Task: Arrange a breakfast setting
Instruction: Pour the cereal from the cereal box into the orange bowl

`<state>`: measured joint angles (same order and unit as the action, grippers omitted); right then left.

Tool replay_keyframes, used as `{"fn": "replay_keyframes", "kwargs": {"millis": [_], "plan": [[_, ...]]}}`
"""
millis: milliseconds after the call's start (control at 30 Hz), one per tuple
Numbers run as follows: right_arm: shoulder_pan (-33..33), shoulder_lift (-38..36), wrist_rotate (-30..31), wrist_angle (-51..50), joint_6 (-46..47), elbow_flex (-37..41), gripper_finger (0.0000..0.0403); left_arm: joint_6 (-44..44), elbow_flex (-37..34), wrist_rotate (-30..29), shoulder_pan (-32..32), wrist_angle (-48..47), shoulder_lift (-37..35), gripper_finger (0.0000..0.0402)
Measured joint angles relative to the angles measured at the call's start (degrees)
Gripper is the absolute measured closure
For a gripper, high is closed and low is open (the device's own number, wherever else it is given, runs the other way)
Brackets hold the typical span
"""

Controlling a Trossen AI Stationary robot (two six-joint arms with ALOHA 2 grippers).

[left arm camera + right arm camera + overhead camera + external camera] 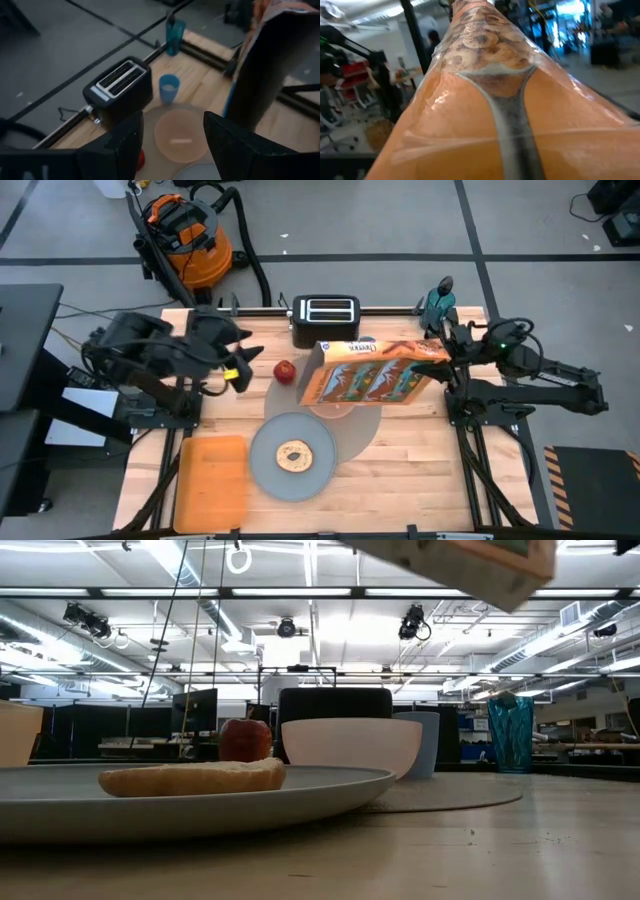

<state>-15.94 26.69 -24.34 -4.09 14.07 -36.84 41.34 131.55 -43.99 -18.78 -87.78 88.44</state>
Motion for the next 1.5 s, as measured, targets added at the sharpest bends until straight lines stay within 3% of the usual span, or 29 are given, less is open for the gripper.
{"fn": "replay_keyframes", "kwargs": {"millis": [267,467,867,1500], "plan": [[0.0,-9.15,6.63,-12.54,-0.96,-0.04,0.019,1.65,0.0,-0.65,0.02,-0.82,2.99,0.0186],[0.0,-10.81,8.44,-23.67,-2.55,-0.72,0.019,2.0,0.0,-1.17,1.21,-0.66,4.38,0.0186],[0.03,1.34,10.34,-39.01,-12.43,-11.57,0.019,1.52,0.03,-0.19,4.78,-1.98,6.36,0.0186],[0.22,18.05,9.33,-46.9,-27.31,-26.11,0.019,-3.07,0.02,-0.08,4.85,-2.23,6.65,0.0187]]}}
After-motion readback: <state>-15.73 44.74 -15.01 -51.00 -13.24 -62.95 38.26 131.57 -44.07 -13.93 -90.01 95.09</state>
